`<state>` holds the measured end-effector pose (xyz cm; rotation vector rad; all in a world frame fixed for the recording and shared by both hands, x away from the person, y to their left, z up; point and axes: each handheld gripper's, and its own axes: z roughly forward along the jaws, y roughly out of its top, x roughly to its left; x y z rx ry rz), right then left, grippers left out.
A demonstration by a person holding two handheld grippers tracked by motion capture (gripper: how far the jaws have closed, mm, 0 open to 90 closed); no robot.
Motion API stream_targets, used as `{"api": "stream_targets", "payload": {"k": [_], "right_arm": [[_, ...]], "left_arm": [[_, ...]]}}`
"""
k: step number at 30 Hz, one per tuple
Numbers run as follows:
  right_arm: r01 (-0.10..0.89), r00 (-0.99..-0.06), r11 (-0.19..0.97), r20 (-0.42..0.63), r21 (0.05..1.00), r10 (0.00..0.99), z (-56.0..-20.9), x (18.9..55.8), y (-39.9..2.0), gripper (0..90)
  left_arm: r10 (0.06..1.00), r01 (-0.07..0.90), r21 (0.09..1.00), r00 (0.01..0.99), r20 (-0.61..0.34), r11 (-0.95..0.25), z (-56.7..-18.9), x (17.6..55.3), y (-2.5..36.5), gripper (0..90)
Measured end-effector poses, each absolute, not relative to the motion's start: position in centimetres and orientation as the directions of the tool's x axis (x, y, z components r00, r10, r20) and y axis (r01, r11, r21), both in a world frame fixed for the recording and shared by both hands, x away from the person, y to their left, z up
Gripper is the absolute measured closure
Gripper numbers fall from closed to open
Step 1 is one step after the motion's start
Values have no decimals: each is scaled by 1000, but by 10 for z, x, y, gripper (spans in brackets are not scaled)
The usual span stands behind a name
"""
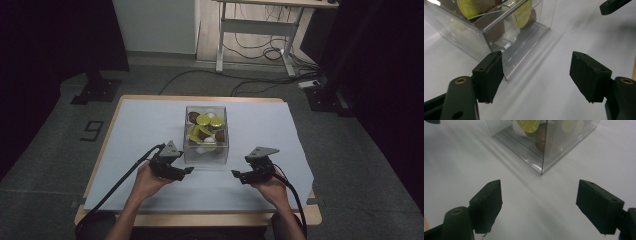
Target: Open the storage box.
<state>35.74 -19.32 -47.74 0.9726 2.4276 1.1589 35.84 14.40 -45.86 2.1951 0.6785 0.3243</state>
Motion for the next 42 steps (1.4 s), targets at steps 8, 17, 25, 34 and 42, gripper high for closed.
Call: {"api": "stream_targets", "payload": {"k": [8, 17, 25, 34, 42], "right_arm": [[436, -756, 462, 36, 773, 653, -474, 361, -183, 291], [426, -767, 464, 38, 777, 641, -471, 365, -173, 340], [418, -782, 468, 46, 778, 622, -470, 369, -165, 410], [400, -792, 474, 36, 784, 610, -468, 372, -154, 473], [386, -801, 485, 25, 785, 598, -467, 376, -145, 520]], "left_arm": [[561, 362, 763, 828, 1, -536, -457, 364, 136, 326], [569, 371, 763, 823, -5, -529, -459, 369, 130, 365], [576, 376, 759, 817, -1, -531, -461, 374, 126, 396], [584, 376, 759, 812, 5, -531, -461, 378, 120, 432], [591, 380, 763, 807, 3, -523, -463, 382, 117, 453]]}}
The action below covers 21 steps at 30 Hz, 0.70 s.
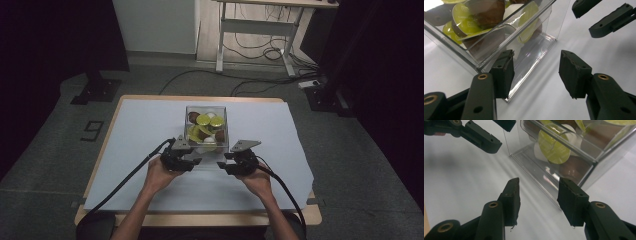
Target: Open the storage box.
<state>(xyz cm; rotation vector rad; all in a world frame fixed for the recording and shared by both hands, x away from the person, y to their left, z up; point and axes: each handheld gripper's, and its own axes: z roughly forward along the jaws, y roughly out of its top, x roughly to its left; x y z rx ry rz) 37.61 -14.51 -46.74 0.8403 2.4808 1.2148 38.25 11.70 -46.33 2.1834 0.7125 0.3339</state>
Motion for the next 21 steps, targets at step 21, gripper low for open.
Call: {"api": "stream_targets", "payload": {"k": [21], "right_arm": [[387, -787, 446, 37, 807, 616, -464, 387, -127, 672]], "left_arm": [[607, 380, 774, 795, 7, -507, -464, 388, 109, 605]]}}
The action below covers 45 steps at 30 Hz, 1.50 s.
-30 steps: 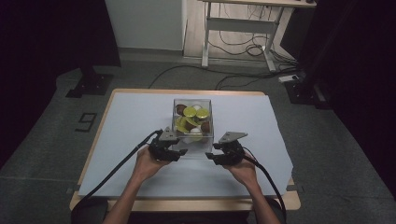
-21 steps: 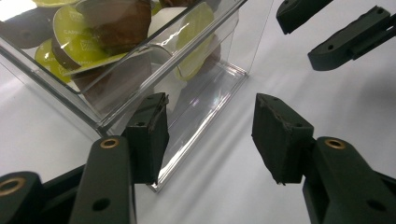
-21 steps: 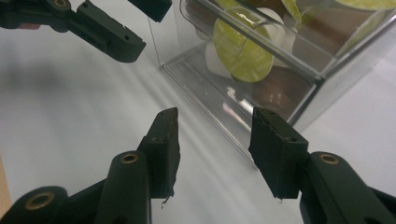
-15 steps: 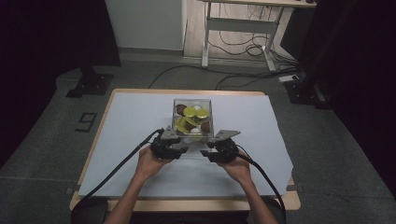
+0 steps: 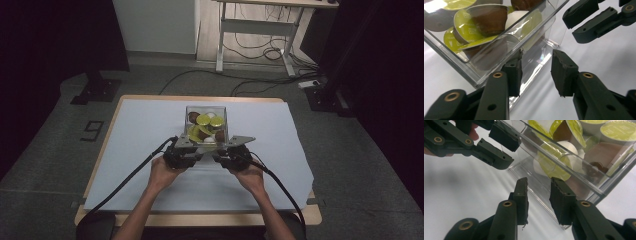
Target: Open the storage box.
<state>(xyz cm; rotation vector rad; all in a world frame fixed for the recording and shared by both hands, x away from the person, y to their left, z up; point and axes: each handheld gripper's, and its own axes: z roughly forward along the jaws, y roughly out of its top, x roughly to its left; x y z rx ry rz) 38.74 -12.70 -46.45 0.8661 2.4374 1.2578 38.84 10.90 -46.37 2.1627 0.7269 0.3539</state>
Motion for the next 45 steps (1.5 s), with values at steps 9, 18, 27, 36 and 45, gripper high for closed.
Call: {"api": "stream_targets", "payload": {"k": [9, 18, 27, 36, 45], "right_arm": [[394, -766, 429, 32, 813, 642, -465, 392, -123, 732], [387, -761, 427, 21, 817, 649, -465, 395, -121, 772], [375, -761, 432, 6, 820, 649, -467, 397, -120, 809], [376, -770, 423, 23, 825, 638, -467, 399, -123, 831], [369, -781, 416, 34, 831, 624, -466, 398, -124, 830]], "left_arm": [[619, 390, 779, 786, -5, -490, -465, 391, 109, 686], [624, 393, 785, 781, -10, -480, -466, 393, 108, 731], [623, 386, 789, 783, -6, -478, -467, 393, 108, 737], [620, 381, 793, 784, -5, -476, -467, 393, 109, 749], [612, 374, 795, 791, -3, -478, -466, 390, 109, 768]]}}
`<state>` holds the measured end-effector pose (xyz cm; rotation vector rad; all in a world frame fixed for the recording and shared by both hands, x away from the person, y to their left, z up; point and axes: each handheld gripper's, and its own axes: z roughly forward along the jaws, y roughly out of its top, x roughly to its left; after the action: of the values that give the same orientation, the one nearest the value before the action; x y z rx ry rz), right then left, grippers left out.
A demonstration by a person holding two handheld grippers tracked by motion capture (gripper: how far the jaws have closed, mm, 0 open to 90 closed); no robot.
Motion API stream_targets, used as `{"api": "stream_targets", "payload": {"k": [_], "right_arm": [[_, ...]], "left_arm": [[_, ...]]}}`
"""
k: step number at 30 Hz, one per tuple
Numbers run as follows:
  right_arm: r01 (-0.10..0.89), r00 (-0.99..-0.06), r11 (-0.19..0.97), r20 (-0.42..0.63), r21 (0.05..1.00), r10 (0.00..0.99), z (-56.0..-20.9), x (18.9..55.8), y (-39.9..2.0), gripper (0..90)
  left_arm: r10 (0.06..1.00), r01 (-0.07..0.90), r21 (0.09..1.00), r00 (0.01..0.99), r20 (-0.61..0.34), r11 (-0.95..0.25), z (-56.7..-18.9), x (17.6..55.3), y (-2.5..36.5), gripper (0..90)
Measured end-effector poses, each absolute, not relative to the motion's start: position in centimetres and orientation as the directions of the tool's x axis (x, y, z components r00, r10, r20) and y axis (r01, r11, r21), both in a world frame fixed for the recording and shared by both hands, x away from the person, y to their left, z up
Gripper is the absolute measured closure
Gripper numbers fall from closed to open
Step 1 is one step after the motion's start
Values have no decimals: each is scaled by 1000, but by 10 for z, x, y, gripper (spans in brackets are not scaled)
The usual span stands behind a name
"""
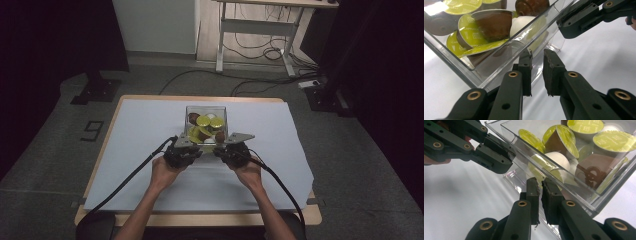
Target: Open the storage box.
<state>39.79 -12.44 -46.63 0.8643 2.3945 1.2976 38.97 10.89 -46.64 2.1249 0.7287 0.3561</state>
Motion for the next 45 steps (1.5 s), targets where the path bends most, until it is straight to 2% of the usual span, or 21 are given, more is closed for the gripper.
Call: {"api": "stream_targets", "payload": {"k": [45], "right_arm": [[350, -800, 435, 24, 830, 599, -464, 360, -128, 827]], "left_arm": [[581, 355, 787, 814, 6, -504, -463, 356, 111, 794]]}}
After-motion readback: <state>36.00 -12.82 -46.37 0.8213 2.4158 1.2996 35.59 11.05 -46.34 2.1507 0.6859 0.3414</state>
